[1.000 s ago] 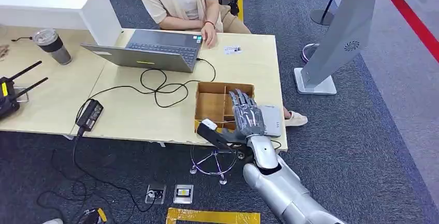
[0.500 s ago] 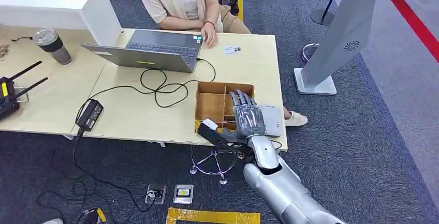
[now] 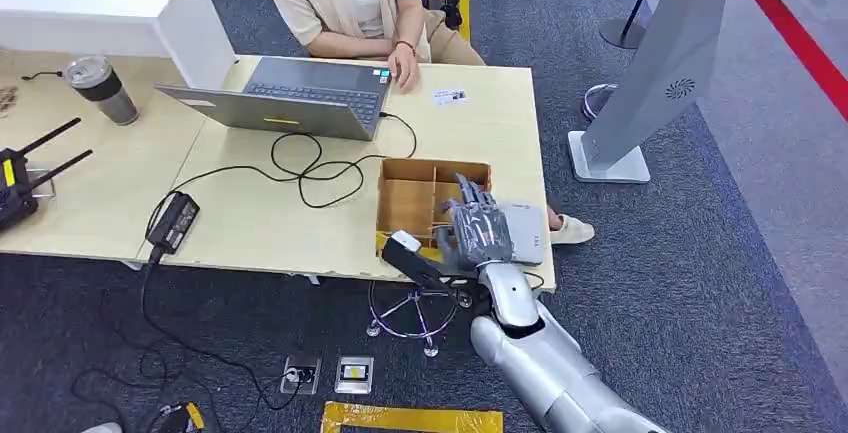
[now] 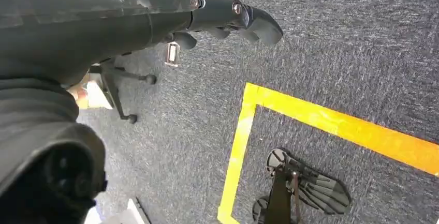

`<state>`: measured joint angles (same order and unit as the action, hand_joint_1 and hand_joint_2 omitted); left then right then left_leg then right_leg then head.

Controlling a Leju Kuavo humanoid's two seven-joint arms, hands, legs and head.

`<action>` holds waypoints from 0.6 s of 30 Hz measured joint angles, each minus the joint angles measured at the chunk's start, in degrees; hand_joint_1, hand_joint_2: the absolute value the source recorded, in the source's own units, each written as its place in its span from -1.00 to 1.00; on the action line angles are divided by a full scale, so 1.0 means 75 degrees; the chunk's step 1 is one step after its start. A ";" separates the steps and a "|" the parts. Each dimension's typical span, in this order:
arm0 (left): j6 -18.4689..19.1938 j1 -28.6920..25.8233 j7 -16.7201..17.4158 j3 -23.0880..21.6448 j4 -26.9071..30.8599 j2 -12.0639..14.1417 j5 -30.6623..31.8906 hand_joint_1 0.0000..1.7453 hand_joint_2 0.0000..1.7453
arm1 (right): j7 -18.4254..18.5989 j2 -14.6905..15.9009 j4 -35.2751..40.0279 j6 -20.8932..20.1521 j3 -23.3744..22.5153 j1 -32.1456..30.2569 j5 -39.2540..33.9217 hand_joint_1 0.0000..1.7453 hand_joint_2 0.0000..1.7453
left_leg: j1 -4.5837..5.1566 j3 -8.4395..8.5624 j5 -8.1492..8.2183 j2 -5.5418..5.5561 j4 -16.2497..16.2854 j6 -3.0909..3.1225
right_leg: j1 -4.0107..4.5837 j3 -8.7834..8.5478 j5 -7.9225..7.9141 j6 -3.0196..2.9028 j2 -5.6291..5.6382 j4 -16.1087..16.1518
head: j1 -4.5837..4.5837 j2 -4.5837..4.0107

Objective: Pass the card to the sensor for recognition and then transmit it.

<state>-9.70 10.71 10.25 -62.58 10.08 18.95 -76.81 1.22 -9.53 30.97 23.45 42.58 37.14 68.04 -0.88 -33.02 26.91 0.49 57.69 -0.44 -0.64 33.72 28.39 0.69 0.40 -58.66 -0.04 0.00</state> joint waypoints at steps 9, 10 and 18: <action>-0.0038 0.0000 0.0006 0.0000 0.0000 0.0000 0.0000 -1.00 -1.00 | 0.0020 -0.0006 0.0003 -0.0026 0.0009 -0.0049 -0.0017 1.00 1.00 | 0.0000 0.0000 0.0000 0.0000 0.0000 0.0000 | 0.0000 0.0000 0.0000 0.0000 0.0000 0.0000 | 0.0000 0.0000; -0.0041 0.0000 0.0006 0.0000 0.0000 0.0000 0.0000 -1.00 -1.00 | 0.0023 -0.0006 0.0003 -0.0041 0.0009 -0.0048 -0.0017 1.00 1.00 | 0.0000 0.0000 0.0000 0.0000 0.0000 0.0000 | 0.0000 0.0000 0.0000 0.0000 0.0000 0.0000 | 0.0000 0.0000; -0.0076 0.0000 0.0073 0.0000 0.0000 0.0000 0.0026 -1.00 -1.00 | 0.0003 -0.0009 0.0003 -0.0055 0.0067 -0.0049 -0.0020 1.00 1.00 | 0.0000 0.0001 0.0000 -0.0001 0.0000 0.0000 | 0.0000 0.0000 0.0000 0.0000 0.0001 0.0000 | -0.0003 0.0000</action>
<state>-10.27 10.72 10.80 -62.58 10.08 18.95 -76.61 1.25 -9.60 30.99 23.04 43.08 36.77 67.89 -0.88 -33.01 26.91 0.48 57.69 -0.44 -0.64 33.71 28.39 0.69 0.40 -58.66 -0.06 0.00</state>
